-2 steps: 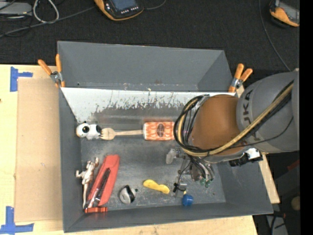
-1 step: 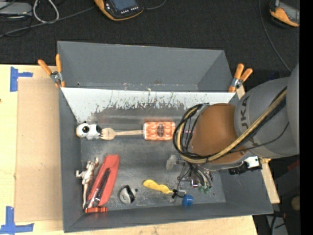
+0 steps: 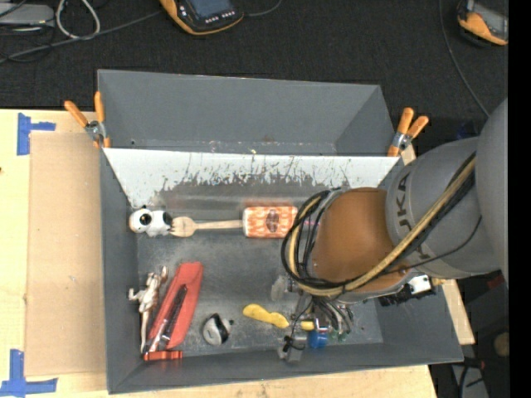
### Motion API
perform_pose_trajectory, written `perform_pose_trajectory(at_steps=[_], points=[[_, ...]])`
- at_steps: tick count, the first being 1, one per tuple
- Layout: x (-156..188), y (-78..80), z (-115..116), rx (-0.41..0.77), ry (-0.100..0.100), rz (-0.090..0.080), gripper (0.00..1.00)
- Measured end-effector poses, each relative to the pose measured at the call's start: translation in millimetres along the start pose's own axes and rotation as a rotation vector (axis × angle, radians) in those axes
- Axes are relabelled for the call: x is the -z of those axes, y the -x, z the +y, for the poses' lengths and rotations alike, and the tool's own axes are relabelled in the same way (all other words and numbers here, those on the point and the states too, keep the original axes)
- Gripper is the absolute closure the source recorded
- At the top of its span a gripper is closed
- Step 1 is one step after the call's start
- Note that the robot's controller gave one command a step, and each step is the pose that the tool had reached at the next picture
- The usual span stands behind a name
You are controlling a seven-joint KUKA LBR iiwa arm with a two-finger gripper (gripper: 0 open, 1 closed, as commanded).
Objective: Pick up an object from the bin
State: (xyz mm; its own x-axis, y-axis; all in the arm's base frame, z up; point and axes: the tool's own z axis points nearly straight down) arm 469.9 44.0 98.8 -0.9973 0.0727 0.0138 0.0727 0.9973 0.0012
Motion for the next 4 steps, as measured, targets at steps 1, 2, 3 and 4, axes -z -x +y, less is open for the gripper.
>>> perform_pose_trajectory(at_steps=[1,2,3,4], points=[[-26.9,6.1,3.6,-0.058,0.001,-0.024,0.0],[-29.5,3.1,10.8,0.041,0.0,-0.004,1.0],[-29.5,3.1,10.8,0.041,0.0,-0.004,1.0],[-25.6,2.6,10.6,0.04,0.0,-0.003,1.0]])
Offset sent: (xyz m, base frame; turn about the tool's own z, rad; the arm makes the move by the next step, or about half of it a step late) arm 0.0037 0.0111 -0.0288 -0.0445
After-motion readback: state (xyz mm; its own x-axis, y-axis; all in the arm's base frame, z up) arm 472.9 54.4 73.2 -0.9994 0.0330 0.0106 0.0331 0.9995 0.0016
